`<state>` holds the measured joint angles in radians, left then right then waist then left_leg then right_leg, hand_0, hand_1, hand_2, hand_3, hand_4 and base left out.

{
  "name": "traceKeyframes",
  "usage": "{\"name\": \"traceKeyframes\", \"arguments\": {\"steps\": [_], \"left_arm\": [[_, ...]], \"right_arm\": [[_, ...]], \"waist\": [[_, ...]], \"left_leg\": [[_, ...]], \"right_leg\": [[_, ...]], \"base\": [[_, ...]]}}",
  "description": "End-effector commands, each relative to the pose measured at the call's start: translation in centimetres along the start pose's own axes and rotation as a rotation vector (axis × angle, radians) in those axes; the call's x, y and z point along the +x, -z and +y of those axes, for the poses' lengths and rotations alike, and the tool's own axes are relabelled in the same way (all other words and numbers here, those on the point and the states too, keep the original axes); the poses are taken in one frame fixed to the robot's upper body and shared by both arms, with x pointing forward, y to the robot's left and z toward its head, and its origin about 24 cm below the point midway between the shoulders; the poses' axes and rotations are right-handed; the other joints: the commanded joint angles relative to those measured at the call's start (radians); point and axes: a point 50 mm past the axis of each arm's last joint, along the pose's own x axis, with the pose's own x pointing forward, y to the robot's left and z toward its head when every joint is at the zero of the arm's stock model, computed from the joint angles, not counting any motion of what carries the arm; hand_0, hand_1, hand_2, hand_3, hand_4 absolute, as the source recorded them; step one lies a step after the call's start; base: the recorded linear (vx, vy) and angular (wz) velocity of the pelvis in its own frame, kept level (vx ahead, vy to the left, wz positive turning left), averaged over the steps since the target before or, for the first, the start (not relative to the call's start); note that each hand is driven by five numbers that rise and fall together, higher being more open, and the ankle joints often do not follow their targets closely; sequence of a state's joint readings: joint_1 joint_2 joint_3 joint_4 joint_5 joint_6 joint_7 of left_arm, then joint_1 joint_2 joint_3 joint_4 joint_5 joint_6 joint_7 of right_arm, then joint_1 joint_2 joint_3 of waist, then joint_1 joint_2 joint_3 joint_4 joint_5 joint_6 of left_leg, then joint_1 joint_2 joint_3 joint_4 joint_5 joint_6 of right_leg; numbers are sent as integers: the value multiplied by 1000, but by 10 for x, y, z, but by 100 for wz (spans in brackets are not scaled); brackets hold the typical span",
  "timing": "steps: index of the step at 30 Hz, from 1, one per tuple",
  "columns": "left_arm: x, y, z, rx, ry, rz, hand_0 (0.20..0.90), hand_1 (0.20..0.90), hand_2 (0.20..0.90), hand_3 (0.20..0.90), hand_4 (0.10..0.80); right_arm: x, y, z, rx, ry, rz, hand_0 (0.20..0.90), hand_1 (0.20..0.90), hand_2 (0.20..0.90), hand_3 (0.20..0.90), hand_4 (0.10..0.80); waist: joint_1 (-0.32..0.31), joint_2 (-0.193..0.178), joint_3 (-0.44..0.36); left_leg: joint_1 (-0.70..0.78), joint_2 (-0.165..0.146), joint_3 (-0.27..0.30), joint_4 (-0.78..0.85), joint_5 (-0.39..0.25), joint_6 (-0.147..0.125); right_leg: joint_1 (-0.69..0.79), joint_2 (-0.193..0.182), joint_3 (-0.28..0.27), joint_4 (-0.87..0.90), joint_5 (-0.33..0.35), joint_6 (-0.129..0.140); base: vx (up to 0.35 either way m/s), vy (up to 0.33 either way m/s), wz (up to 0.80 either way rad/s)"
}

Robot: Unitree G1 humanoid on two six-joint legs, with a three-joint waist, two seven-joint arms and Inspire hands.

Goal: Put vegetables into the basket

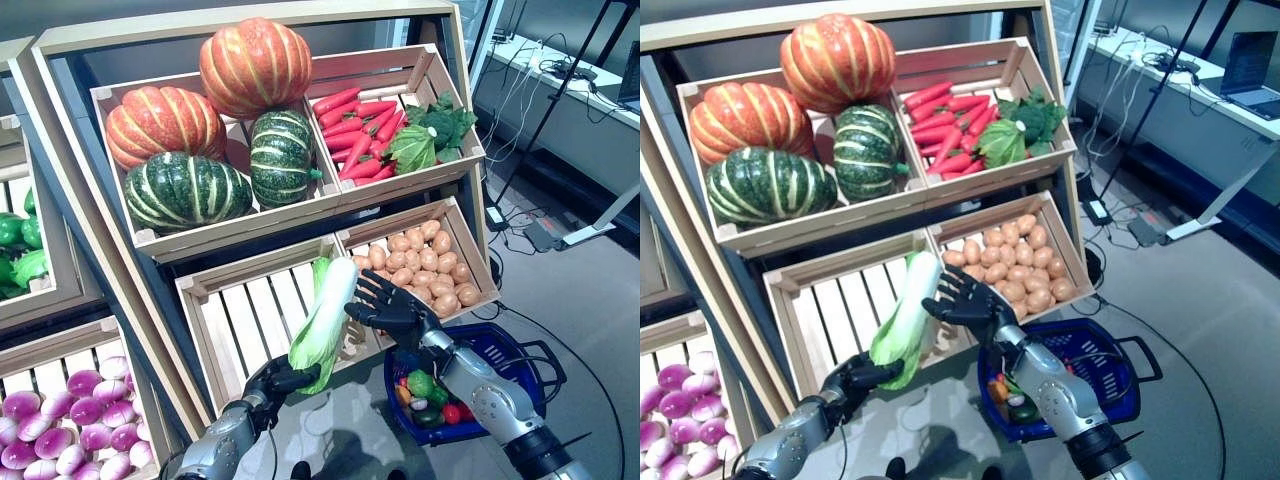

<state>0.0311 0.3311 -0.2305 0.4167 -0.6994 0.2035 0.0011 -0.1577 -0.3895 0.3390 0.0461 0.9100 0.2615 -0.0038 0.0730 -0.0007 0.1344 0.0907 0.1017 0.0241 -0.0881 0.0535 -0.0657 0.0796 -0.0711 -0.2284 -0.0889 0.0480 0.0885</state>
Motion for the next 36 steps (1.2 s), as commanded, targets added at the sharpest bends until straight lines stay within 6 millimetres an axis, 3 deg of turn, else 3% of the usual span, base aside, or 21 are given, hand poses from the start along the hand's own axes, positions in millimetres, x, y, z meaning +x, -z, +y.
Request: {"name": "traceKeyframes", "arguments": {"steps": [1, 12, 21, 36], "left_arm": [[13, -67, -36, 96, 182, -221, 300, 300, 300, 300, 400], [12, -69, -35, 154, 189, -225, 300, 300, 300, 300, 400], [13, -73, -40, 257, 232, -223, 300, 300, 300, 300, 400], [8, -68, -60, 454, 466, -164, 300, 300, 300, 300, 400]], "right_arm": [[17, -47, 28, 21, -164, -192, 900, 900, 900, 900, 800], [22, -39, 18, 12, -156, -124, 900, 900, 900, 900, 800], [30, -43, 24, 35, -214, -111, 900, 900, 900, 900, 800], [38, -42, 28, 76, -277, -91, 900, 900, 900, 900, 800]], "waist": [[5, -35, -41], [11, -36, -49], [15, -36, -52], [15, -31, -63]], "left_leg": [[3, -6, -8, 1, -40, -20], [4, -6, -13, 1, -42, -20], [4, -7, -18, 1, -44, -21], [3, -5, -14, 1, -46, -20]], "right_leg": [[42, -67, -8, 2, 0, 42], [43, -69, -11, 2, 0, 45], [44, -70, -10, 2, 0, 46], [39, -73, -5, 2, 1, 51]], "base": [[0, 0, 0], [0, 0, 0], [0, 0, 0], [0, 0, 0]]}}
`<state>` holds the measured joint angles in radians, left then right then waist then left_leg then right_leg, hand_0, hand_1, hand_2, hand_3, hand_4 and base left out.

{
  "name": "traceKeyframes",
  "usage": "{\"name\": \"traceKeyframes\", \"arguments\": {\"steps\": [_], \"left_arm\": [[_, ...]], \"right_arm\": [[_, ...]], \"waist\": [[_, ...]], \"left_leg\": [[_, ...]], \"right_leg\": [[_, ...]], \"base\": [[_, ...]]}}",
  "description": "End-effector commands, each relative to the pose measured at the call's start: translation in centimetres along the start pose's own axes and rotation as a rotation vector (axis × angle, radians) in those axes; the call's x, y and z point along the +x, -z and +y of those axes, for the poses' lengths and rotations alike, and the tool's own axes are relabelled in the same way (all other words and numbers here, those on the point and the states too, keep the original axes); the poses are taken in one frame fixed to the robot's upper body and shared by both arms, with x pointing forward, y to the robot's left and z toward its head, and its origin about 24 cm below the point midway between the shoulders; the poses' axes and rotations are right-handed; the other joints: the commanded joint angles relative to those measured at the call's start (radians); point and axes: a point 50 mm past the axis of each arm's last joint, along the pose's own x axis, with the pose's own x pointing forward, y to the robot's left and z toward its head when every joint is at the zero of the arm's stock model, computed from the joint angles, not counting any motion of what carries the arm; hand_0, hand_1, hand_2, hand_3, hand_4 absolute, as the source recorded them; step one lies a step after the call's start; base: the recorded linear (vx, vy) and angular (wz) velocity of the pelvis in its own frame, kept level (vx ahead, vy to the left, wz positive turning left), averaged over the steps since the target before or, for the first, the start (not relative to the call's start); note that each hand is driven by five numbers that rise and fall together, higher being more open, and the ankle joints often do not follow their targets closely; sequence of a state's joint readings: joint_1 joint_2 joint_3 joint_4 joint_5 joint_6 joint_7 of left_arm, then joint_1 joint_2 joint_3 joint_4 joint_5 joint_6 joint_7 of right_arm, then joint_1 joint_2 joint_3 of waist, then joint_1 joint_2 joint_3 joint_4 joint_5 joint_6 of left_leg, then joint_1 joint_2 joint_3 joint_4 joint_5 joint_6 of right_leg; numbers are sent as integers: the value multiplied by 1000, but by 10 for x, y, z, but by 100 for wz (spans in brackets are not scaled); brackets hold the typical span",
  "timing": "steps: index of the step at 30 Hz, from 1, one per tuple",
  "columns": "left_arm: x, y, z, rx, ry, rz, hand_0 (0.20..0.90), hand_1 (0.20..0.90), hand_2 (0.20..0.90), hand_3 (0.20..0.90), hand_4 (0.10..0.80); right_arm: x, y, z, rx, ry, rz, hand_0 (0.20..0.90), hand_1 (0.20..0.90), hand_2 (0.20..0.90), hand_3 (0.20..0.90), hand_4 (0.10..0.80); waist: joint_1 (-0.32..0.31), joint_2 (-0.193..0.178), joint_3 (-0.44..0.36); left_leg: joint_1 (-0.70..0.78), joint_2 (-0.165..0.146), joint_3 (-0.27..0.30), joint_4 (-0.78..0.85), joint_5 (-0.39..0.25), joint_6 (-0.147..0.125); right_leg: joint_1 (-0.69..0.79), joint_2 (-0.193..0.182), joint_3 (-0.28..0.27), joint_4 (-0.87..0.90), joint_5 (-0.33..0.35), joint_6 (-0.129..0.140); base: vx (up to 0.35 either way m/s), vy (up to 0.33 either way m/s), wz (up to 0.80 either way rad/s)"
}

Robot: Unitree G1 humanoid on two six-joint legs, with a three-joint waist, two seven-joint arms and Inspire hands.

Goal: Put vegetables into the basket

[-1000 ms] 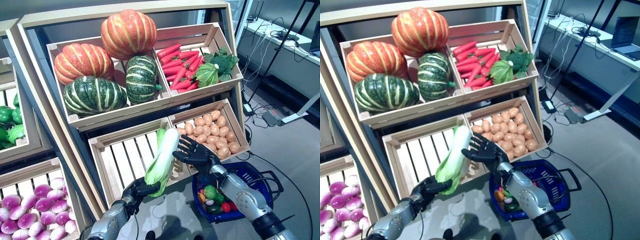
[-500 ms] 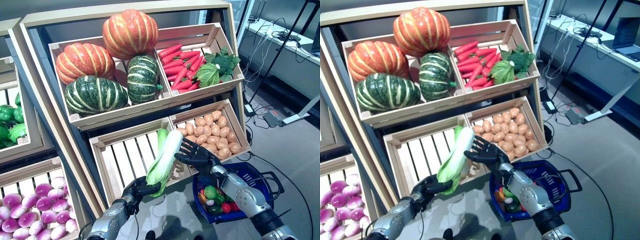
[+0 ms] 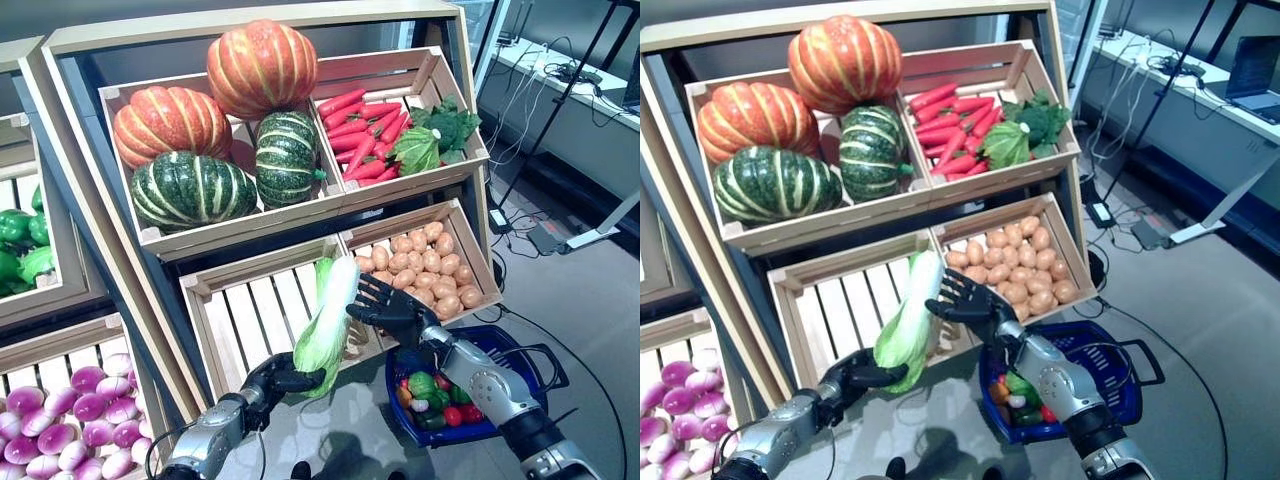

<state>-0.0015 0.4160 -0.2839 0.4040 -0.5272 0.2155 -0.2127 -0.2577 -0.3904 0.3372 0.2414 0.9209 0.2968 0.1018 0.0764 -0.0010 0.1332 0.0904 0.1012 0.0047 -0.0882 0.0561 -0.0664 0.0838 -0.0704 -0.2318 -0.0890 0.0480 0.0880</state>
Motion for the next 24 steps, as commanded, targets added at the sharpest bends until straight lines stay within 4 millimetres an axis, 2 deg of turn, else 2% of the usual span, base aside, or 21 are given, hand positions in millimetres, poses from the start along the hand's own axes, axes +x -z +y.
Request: {"name": "traceKeyframes", "arguments": {"steps": [1, 14, 24], "left_arm": [[17, -71, -41, 220, 262, -206, 300, 300, 300, 300, 400], [11, -78, -37, 467, 263, -211, 300, 300, 300, 300, 400], [7, -90, -28, 598, 154, -294, 300, 300, 300, 300, 400]], "right_arm": [[20, -45, 47, 53, -271, -169, 900, 900, 900, 900, 800], [17, -32, 43, 31, -332, -66, 900, 900, 900, 900, 800], [14, -12, 37, 167, -329, 51, 900, 900, 900, 900, 800]], "waist": [[11, -30, -62], [4, -28, -65], [2, -31, -64]], "left_leg": [[2, -4, 6, 1, -48, -19], [0, -2, 9, 1, -49, -17], [-1, 1, 9, 1, -49, -17]], "right_leg": [[35, -73, 0, 2, 1, 52], [29, -74, 10, 2, 1, 57], [26, -72, 16, 2, 0, 57]], "base": [[0, 0, 0], [0, 0, 0], [0, 0, 0]]}}
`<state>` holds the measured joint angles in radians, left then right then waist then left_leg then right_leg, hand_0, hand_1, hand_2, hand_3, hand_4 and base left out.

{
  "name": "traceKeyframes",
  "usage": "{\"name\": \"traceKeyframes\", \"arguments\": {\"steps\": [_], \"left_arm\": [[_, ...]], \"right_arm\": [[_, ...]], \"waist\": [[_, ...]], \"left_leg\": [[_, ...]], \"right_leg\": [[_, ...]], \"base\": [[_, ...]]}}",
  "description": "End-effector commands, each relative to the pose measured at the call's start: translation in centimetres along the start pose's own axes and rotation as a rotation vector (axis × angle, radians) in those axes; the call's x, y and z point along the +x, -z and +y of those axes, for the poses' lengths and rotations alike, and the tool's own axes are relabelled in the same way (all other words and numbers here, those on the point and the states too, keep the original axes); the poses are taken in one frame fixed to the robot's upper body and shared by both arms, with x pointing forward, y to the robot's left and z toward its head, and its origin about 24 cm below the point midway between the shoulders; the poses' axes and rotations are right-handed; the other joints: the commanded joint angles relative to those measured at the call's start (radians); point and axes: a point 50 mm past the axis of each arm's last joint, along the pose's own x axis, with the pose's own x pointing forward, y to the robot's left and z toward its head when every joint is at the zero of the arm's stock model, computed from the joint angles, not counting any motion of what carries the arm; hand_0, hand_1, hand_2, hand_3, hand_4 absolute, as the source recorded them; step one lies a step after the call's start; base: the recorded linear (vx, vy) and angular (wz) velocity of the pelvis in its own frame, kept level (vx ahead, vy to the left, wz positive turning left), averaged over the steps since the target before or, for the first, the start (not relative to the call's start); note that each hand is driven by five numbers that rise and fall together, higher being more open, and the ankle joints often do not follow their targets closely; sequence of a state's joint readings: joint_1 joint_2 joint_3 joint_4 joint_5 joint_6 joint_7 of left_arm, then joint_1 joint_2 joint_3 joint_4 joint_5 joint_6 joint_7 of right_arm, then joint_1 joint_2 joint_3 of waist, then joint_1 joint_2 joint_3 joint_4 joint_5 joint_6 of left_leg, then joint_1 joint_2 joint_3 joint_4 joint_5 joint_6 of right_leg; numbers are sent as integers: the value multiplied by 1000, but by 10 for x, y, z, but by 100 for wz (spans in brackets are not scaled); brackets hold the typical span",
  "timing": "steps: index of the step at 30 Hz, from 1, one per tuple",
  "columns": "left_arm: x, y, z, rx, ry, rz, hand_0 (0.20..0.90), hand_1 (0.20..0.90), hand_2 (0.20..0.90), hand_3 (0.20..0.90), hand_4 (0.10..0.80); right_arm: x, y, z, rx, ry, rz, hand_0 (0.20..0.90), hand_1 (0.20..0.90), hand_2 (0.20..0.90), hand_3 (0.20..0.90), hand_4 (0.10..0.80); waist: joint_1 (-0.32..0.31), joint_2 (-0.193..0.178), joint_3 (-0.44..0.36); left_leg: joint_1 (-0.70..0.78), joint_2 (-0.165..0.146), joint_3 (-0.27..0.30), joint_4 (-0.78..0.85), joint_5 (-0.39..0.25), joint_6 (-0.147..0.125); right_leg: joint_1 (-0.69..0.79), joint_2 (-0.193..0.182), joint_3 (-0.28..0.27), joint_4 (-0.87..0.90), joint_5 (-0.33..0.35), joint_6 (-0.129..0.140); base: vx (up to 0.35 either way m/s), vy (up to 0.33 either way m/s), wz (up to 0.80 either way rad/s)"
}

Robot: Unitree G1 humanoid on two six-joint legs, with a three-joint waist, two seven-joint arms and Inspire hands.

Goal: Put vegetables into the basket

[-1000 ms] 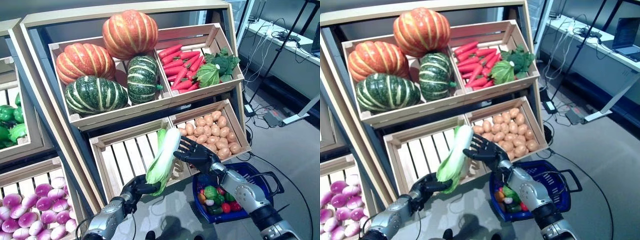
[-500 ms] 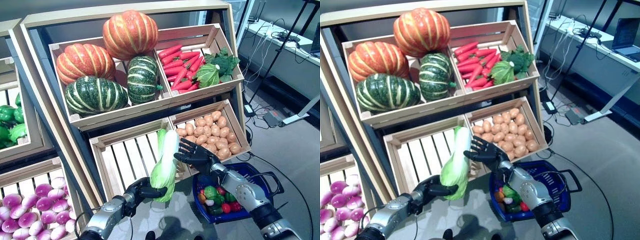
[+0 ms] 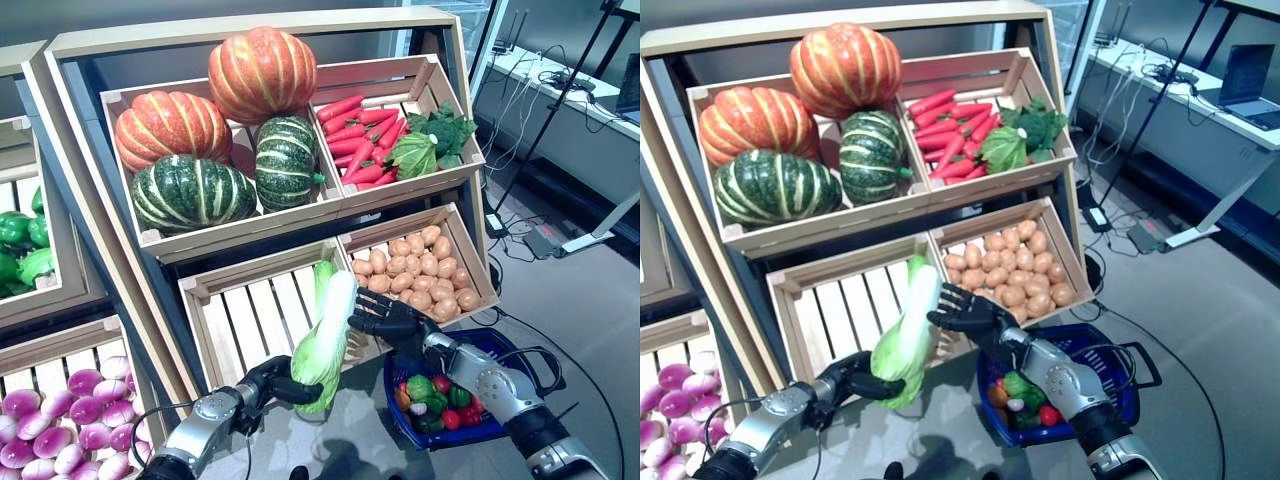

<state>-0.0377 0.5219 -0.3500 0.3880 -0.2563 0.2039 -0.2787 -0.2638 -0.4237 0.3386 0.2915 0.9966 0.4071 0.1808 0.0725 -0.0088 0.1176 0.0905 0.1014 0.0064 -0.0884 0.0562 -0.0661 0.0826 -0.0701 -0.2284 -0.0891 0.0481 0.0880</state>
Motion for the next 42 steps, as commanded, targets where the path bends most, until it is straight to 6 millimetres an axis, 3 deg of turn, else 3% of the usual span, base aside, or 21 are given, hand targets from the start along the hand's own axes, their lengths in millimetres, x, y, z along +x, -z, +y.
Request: {"name": "traceKeyframes", "arguments": {"steps": [1, 8, 21, 31, 41, 42], "left_arm": [[6, -91, -11, 225, 60, -390, 300, 300, 300, 300, 400], [4, -94, -9, 220, -4, -413, 300, 300, 300, 300, 400], [4, -104, -9, 205, -75, -458, 300, 300, 300, 300, 400], [4, -106, -13, 227, -58, -470, 300, 300, 300, 300, 400], [2, -108, -12, 281, -33, -474, 300, 300, 300, 300, 400], [2, -109, -12, 289, -31, -475, 300, 300, 300, 300, 400]], "right_arm": [[18, -21, 45, 95, -276, -63, 900, 900, 900, 900, 800], [21, -18, 29, 284, -7, -143, 900, 900, 900, 900, 800], [24, -20, 33, 356, 245, -158, 900, 900, 900, 900, 800], [29, -12, 53, 417, 76, -100, 900, 900, 900, 900, 800], [26, -10, 59, 461, -82, -111, 900, 900, 900, 900, 800], [26, -10, 59, 463, -85, -117, 679, 679, 679, 679, 653]], "waist": [[6, -23, -49], [-1, -23, -46], [-15, -24, -28], [-13, -26, -28], [-10, -25, -35], [-10, -25, -35]], "left_leg": [[-1, 0, 7, 1, -49, -18], [-2, 0, 5, 1, -48, -16], [2, -2, 15, 1, -48, -9], [1, -1, 14, 1, -48, -10], [2, -2, 11, 1, -50, -13], [1, -2, 12, 1, -50, -13]], "right_leg": [[28, -72, 14, 2, 0, 56], [25, -68, 26, 2, 1, 53], [22, -63, 48, 2, 4, 48], [24, -60, 52, 2, 1, 46], [24, -60, 46, 2, -1, 48], [24, -61, 45, 2, -1, 49]], "base": [[0, 0, 0], [0, 0, 0], [-4, 1, -4], [0, 0, 0], [0, 0, 0], [0, 0, 0]]}}
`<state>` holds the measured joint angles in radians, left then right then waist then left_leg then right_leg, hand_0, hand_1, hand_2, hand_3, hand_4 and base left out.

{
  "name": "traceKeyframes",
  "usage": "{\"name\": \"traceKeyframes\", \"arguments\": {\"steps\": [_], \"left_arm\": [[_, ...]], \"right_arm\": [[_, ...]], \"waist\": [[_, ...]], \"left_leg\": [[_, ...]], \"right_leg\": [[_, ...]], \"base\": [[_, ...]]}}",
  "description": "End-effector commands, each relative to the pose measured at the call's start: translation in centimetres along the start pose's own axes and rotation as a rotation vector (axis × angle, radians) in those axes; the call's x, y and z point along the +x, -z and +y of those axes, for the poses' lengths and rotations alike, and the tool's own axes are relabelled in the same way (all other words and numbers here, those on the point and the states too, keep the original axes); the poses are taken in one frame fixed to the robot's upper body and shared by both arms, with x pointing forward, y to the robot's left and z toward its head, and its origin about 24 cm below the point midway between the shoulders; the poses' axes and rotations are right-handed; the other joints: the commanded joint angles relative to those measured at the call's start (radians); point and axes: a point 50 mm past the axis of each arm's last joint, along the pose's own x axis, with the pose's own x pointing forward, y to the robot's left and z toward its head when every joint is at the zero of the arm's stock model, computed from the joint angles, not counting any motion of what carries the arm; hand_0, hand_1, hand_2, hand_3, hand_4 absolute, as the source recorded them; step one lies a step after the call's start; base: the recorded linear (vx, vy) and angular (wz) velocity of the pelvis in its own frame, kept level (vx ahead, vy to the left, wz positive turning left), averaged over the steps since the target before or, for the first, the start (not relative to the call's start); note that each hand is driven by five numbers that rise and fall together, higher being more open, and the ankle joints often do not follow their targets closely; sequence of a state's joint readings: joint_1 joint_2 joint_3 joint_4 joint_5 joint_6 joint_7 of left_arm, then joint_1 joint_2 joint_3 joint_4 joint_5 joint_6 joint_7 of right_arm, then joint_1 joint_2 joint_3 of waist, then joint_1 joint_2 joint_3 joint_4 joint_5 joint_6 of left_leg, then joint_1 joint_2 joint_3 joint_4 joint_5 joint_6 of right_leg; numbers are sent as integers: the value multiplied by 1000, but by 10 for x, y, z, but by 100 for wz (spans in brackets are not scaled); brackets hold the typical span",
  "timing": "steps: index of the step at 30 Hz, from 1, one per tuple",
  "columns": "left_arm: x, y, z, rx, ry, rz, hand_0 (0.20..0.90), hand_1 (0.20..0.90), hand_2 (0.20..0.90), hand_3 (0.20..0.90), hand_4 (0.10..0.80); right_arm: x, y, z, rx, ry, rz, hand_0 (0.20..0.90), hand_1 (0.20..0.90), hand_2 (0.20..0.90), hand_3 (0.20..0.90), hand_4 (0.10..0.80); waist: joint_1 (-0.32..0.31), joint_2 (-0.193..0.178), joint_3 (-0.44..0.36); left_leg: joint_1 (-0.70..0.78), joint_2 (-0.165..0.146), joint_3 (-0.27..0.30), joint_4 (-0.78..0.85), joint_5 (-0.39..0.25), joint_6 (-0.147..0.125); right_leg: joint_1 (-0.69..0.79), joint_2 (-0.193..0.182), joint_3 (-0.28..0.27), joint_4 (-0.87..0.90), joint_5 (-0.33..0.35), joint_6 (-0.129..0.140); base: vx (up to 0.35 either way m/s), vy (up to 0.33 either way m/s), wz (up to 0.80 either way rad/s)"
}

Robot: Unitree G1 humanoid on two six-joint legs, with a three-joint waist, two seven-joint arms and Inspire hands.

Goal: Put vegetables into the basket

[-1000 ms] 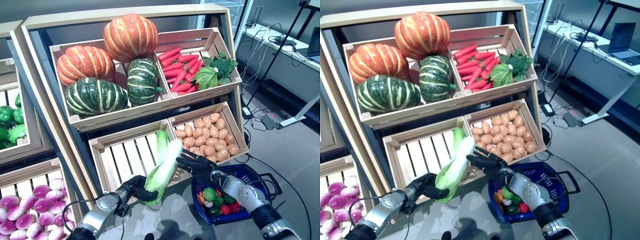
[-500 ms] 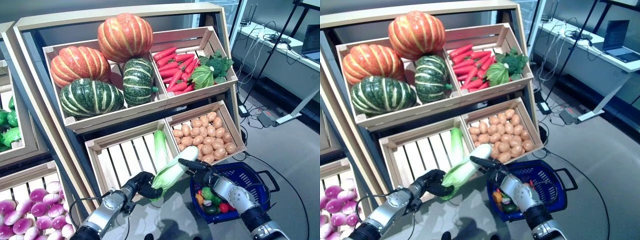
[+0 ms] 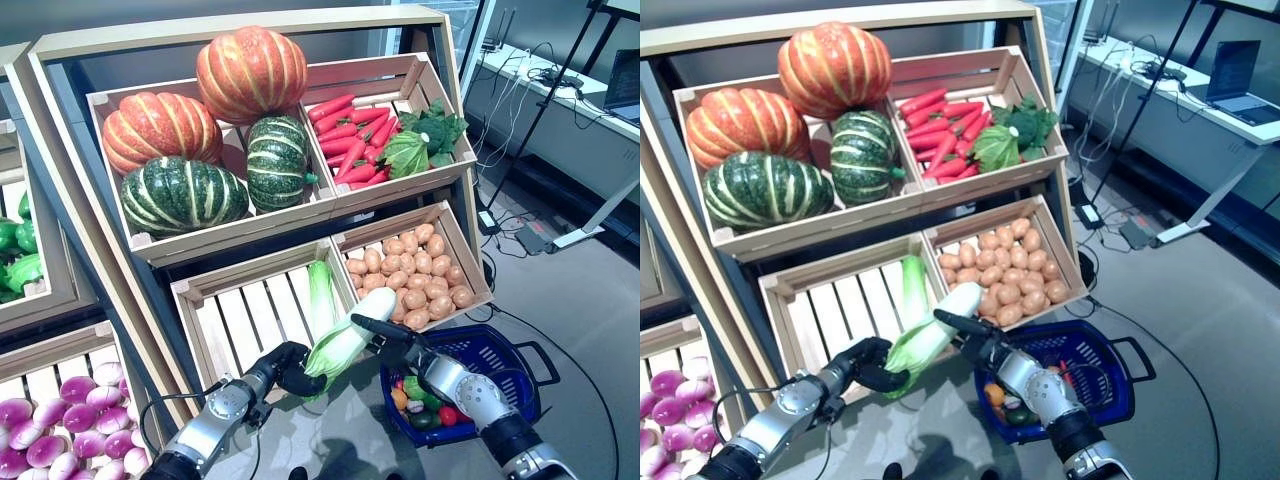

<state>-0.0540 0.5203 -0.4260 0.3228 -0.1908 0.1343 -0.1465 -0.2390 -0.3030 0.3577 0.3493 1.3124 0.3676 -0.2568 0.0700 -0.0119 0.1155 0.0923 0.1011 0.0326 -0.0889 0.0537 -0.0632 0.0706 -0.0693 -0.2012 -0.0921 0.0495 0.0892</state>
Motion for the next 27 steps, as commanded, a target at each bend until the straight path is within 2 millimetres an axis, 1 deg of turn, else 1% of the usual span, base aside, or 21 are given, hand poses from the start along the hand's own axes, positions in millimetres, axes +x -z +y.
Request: {"name": "traceKeyframes", "arguments": {"steps": [1, 2, 14, 23, 24, 25, 26, 27], "left_arm": [[8, -87, 11, 144, 18, -375, 300, 300, 300, 300, 400], [8, -87, 10, 145, 19, -376, 300, 300, 300, 300, 400], [9, -87, 10, 149, 21, -371, 300, 300, 300, 300, 400], [9, -88, 8, 145, 18, -378, 300, 300, 300, 300, 400], [9, -87, 9, 143, 10, -378, 319, 319, 319, 319, 413], [9, -87, 10, 131, 1, -379, 399, 399, 399, 399, 466], [9, -86, 11, 122, -4, -379, 900, 900, 900, 900, 800], [8, -85, 13, 116, -16, -377, 900, 900, 900, 900, 800]], "right_arm": [[-6, -18, 66, 81, -394, -82, 599, 599, 599, 599, 599], [-6, -18, 66, 83, -398, -85, 300, 300, 300, 300, 400], [-8, -24, 75, 116, -478, -145, 300, 300, 300, 300, 400], [-17, -46, 82, 217, -553, -317, 300, 300, 300, 300, 400], [-18, -48, 82, 222, -557, -331, 300, 300, 300, 300, 400], [-20, -50, 82, 234, -566, -352, 300, 300, 300, 300, 400], [-21, -52, 82, 241, -574, -371, 300, 300, 300, 300, 400], [-24, -56, 83, 245, -586, -396, 300, 300, 300, 300, 400]], "waist": [[-8, -21, -33], [-7, -21, -33], [-8, -17, -36], [-10, -13, -26], [-10, -13, -26], [-10, -13, -26], [-11, -13, -25], [-12, -14, -25]], "left_leg": [[-1, -1, -15, 2, -47, -16], [-1, -2, -16, 2, -48, -16], [-2, -3, -15, 2, -49, -15], [-5, -6, -17, 2, -50, -12], [-5, -6, -17, 2, -51, -13], [-7, -6, -19, 2, -50, -12], [-8, -5, -18, 2, -50, -13], [-9, -4, -18, 2, -50, -12]], "right_leg": [[36, -62, 18, 5, -2, 47], [35, -61, 18, 5, -3, 47], [34, -61, 20, 5, -4, 48], [34, -57, 15, 5, -6, 45], [34, -57, 15, 5, -6, 44], [33, -56, 16, 5, -7, 44], [33, -55, 14, 5, -7, 44], [33, -54, 14, 5, -8, 43]], "base": [[0, 0, 0], [0, 0, 0], [0, 0, 0], [0, 0, 0], [0, 0, 0], [0, 0, 0], [-32, -13, 0], [0, 0, 0]]}}
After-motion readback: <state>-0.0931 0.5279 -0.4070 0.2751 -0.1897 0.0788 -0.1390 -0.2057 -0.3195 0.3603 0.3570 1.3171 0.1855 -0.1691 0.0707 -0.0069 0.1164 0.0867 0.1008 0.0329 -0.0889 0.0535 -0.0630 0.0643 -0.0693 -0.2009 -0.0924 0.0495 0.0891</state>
